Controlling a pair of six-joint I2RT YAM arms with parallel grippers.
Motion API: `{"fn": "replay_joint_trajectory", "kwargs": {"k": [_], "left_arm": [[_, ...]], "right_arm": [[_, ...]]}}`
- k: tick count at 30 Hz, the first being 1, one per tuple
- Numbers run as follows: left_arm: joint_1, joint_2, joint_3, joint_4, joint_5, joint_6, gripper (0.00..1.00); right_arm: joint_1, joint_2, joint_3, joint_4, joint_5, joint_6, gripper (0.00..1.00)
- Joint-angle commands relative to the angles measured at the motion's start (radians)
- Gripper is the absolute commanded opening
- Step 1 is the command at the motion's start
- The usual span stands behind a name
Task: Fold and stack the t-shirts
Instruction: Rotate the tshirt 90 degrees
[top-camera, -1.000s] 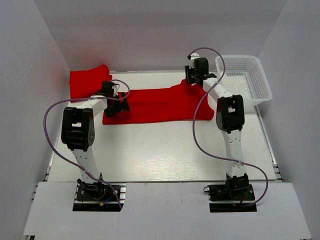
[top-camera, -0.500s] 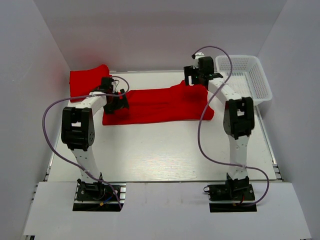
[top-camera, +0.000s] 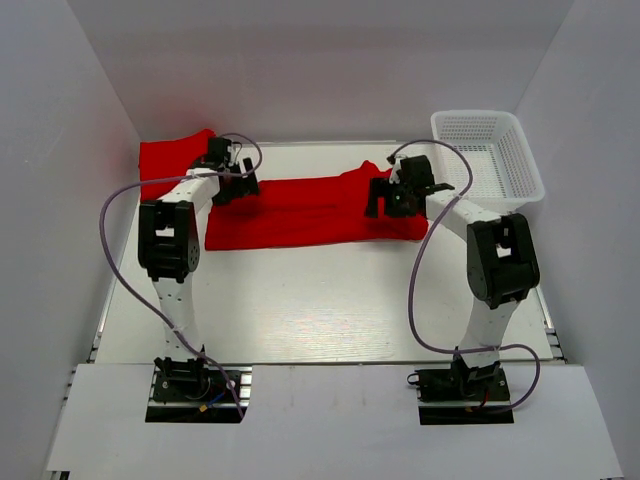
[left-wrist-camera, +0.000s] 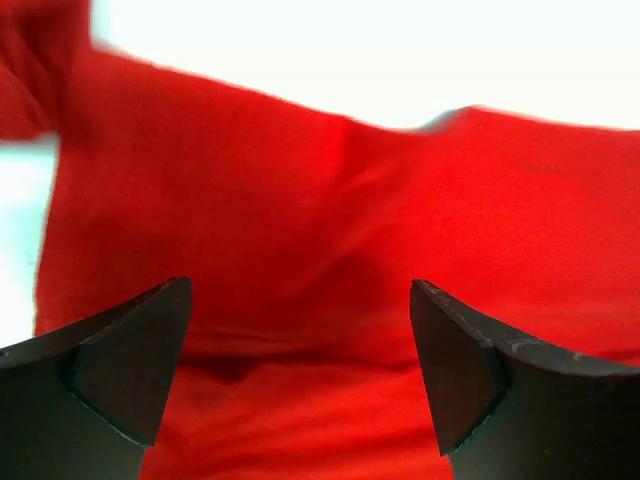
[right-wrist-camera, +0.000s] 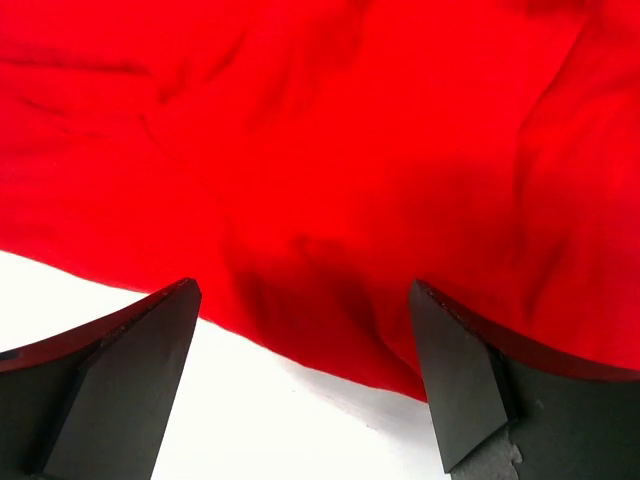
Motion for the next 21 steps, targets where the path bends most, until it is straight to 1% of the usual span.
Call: {"fn": "replay_joint_trajectory", "kwargs": {"k": [1, 2, 4, 5, 6, 7, 8, 9, 10, 11, 12, 13, 14, 15, 16, 17, 18, 19, 20, 21], "left_arm": [[0.006, 0.004, -0.03, 0.007, -0.068, 0.007, 1.0], [0.006, 0.004, -0.079, 0.017, -0.068, -0.004, 1.0], [0.017, -0.009, -0.12, 0.018, -0.068, -0.019, 1.0], [0.017, -0.026, -0.166, 0.018, -0.068, -0.033, 1.0], [0.017, -0.042, -0.194, 0.018, -0.077, -0.044, 1.0], [0.017, -0.09, -0.229, 0.008, -0.086, -0.061, 1.0], [0.006, -0.121, -0.313, 0.008, -0.098, -0.07, 1.0], [-0.006, -0.155, -0.358, 0.008, -0.099, -0.104, 1.0], [-0.006, -0.227, -0.451, -0.02, -0.114, -0.136, 1.0], [-0.015, -0.227, -0.507, -0.033, -0.114, -0.182, 1.0], [-0.015, -0.311, -0.563, -0.042, -0.088, -0.254, 1.0], [-0.015, -0.354, -0.623, -0.051, -0.045, -0.288, 1.0], [-0.015, -0.403, -0.748, -0.051, -0.013, -0.312, 1.0], [-0.015, -0.455, -0.809, -0.051, 0.028, -0.325, 1.0], [-0.03, -0.565, -0.872, -0.035, 0.126, -0.348, 1.0], [-0.031, -0.626, -0.997, -0.012, 0.198, -0.348, 1.0], [-0.046, -0.684, -1.053, 0.042, 0.273, -0.358, 1.0], [-0.072, -0.795, -1.14, 0.059, 0.406, -0.369, 1.0], [-0.089, -0.847, -1.173, 0.073, 0.465, -0.381, 1.0], [-0.106, -0.89, -1.194, 0.073, 0.566, -0.382, 1.0]], "right_arm": [[-0.002, 0.024, 0.002, 0.04, -0.037, 0.054, 0.9], [-0.004, 0.036, 0.005, 0.042, -0.035, 0.064, 0.9], [-0.006, 0.075, 0.019, 0.053, -0.017, 0.075, 0.9], [-0.01, 0.084, 0.032, 0.054, 0.011, 0.09, 0.9], [-0.012, 0.096, 0.07, 0.042, 0.021, 0.091, 0.9], [-0.015, 0.13, 0.084, 0.027, 0.032, 0.097, 0.9], [-0.013, 0.144, 0.107, 0.017, 0.041, 0.1, 0.9], [-0.015, 0.156, 0.12, 0.001, 0.063, 0.109, 0.9], [-0.018, 0.191, 0.15, -0.019, 0.069, 0.118, 0.9], [-0.019, 0.202, 0.15, -0.02, 0.08, 0.123, 0.9], [-0.025, 0.223, 0.172, -0.023, 0.084, 0.124, 0.9], [-0.024, 0.234, 0.181, -0.023, 0.086, 0.124, 0.9], [-0.025, 0.26, 0.221, -0.032, 0.087, 0.124, 0.9], [-0.03, 0.282, 0.241, -0.038, 0.088, 0.123, 0.9], [-0.033, 0.293, 0.261, -0.046, 0.081, 0.117, 0.9], [-0.033, 0.34, 0.325, -0.062, 0.077, 0.109, 0.9], [-0.032, 0.355, 0.353, -0.079, 0.066, 0.097, 0.9], [-0.029, 0.377, 0.405, -0.081, 0.045, 0.081, 0.9], [-0.029, 0.426, 0.432, -0.099, 0.032, 0.075, 0.9], [-0.026, 0.444, 0.486, -0.104, 0.0, 0.074, 0.9]]}}
